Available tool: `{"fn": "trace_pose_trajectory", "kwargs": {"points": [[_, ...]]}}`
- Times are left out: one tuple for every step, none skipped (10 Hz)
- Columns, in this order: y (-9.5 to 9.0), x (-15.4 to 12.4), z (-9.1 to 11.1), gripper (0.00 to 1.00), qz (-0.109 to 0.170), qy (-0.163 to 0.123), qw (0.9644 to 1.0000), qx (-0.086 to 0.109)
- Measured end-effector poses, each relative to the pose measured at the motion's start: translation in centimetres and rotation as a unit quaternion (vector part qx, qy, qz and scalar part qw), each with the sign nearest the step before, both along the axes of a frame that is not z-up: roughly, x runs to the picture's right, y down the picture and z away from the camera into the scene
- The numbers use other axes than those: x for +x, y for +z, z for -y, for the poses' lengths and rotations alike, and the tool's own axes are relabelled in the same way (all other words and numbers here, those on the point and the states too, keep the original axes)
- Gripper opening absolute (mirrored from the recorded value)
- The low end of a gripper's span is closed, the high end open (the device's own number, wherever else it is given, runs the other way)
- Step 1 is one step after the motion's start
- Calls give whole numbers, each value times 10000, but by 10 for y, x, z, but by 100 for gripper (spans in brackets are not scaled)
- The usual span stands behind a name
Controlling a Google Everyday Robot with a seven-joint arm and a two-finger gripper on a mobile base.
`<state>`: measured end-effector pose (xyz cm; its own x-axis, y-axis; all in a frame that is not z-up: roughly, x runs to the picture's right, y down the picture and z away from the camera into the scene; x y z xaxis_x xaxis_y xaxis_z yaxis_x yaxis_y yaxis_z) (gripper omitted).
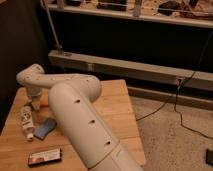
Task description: Place the pepper on the white sponge
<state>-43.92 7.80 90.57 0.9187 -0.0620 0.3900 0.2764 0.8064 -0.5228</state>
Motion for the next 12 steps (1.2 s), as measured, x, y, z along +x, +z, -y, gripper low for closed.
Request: {"fn": "trace_pose_trajectory", "kwargs": {"points": [[1, 1, -1, 26, -26, 3, 10000, -41], [3, 3, -1, 24, -56, 7, 9999, -87], [4, 5, -2, 24, -89, 12, 9999, -122], [7, 8, -2, 24, -138, 13, 9998, -151], [10, 12, -3, 24, -181, 9, 9997, -177], [12, 14, -3, 24, -214, 8, 9996, -207], [14, 16, -3, 28, -235, -10, 9995, -230], [15, 17, -5, 40, -239, -55, 9994, -260], [16, 17, -6, 49, -233, -84, 9993, -273], [16, 16, -8, 59, -225, -121, 9993, -289], [17, 17, -10, 61, -226, -153, 9992, -302], [19, 17, -12, 62, -230, -179, 9991, -314]]}}
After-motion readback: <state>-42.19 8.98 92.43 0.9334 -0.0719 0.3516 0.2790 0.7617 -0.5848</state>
